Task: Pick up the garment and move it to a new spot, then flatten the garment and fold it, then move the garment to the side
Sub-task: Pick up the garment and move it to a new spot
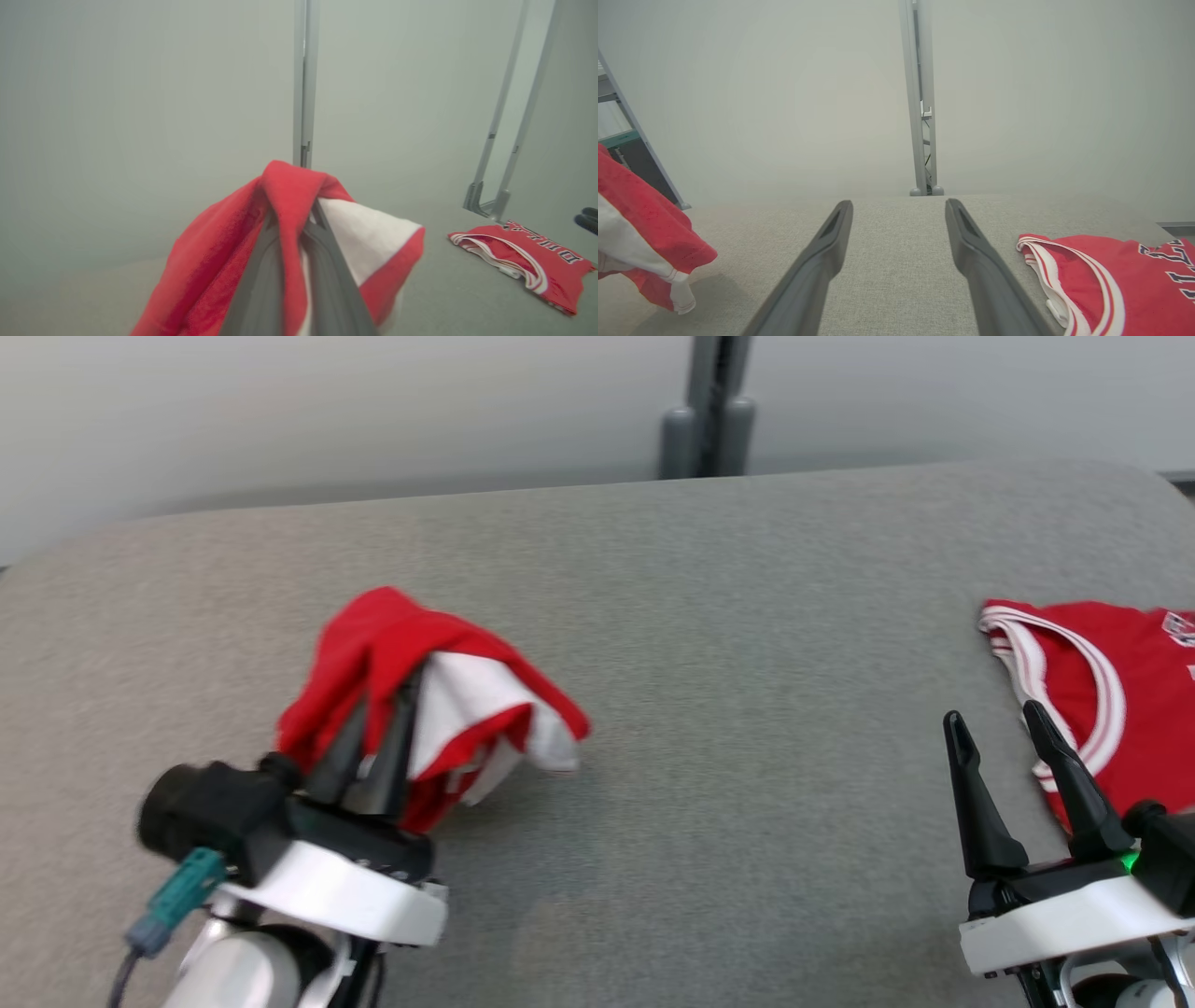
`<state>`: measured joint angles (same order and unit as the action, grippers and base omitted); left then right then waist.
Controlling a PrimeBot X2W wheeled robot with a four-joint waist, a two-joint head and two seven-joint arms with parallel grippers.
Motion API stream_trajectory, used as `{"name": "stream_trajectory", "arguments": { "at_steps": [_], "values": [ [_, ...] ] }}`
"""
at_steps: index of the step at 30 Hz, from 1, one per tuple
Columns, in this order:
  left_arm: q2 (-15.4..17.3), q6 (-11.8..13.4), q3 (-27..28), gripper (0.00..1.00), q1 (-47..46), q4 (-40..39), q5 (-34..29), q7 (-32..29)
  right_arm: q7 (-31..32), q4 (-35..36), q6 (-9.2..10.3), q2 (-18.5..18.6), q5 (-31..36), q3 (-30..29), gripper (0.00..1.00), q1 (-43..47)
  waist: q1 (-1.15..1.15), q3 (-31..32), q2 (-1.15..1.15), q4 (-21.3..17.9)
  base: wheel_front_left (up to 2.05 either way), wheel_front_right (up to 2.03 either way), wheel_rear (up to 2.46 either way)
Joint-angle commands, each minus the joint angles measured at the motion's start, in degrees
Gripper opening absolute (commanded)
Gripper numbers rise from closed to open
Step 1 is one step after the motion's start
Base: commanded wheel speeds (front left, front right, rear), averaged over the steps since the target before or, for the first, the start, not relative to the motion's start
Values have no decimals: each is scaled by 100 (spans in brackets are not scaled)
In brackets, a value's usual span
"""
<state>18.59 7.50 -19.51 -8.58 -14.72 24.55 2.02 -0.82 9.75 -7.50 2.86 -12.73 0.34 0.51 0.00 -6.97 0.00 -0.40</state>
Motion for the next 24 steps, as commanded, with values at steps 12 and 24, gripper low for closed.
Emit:
{"name": "stream_trajectory", "arguments": {
  "at_steps": [12,24],
  "values": [
    [-256,-668,-956,0,-930,686,-354,-24,-253,-195,2,13,-288,-100,100,-56,0,-508,0,-1391,0,0,0],
    [-173,-1162,-1109,31,-918,2586,-170,495,-278,-242,2,16,-288,-54,100,-253,0,-853,0,-996,0,0,0]
  ]
}}
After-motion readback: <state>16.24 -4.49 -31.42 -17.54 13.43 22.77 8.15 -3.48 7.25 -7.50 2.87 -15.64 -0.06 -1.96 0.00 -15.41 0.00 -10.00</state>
